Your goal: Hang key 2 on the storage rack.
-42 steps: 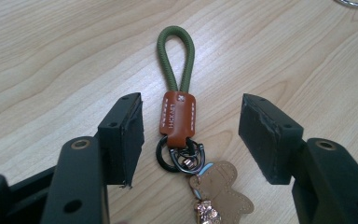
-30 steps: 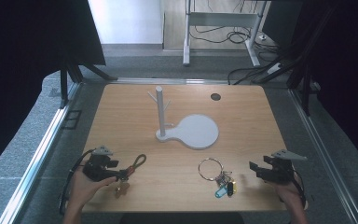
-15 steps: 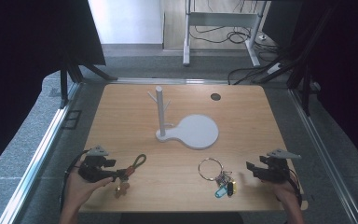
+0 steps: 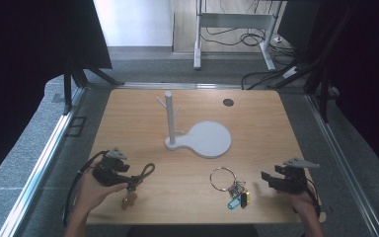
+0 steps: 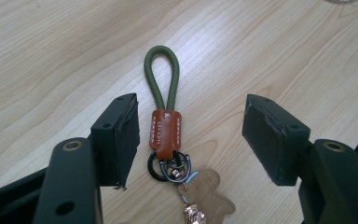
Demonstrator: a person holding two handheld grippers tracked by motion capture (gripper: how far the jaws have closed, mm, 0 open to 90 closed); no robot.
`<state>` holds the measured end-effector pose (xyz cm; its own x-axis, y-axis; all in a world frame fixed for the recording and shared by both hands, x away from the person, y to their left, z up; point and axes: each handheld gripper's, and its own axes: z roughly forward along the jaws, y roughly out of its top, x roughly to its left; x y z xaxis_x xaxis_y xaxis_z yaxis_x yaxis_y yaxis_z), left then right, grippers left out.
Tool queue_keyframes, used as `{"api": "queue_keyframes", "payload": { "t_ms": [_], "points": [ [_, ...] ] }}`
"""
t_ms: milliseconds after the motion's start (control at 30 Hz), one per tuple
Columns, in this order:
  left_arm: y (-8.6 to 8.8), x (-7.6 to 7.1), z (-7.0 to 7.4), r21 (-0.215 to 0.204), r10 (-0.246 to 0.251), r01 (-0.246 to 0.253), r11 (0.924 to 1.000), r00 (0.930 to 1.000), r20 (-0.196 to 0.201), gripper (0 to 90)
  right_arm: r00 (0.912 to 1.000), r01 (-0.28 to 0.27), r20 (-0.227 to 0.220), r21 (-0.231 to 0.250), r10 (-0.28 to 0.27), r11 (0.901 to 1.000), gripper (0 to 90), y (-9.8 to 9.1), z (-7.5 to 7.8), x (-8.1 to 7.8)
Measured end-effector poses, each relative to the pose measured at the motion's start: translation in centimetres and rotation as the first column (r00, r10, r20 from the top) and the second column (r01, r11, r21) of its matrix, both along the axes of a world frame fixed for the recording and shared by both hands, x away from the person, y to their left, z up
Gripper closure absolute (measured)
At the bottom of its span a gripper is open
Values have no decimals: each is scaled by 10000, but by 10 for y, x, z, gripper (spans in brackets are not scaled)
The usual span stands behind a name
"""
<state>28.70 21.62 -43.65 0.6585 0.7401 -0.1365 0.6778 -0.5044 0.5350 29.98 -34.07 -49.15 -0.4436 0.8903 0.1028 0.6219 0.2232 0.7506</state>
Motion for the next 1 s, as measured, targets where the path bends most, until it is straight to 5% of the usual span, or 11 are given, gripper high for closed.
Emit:
{"api": "queue_keyframes", "payload": {
  "t_ms": [400,1000],
  "points": [
    [-6,8,-15,432,-133,158,9989,9982,-582,384,9999,71,-87,8,-71,10000,328,1,-1,-1],
    [-23,25,-32,1234,-123,328,9918,9866,-1628,407,9998,98,-184,-83,-99,9999,332,2,-2,-4]
  ]
}}
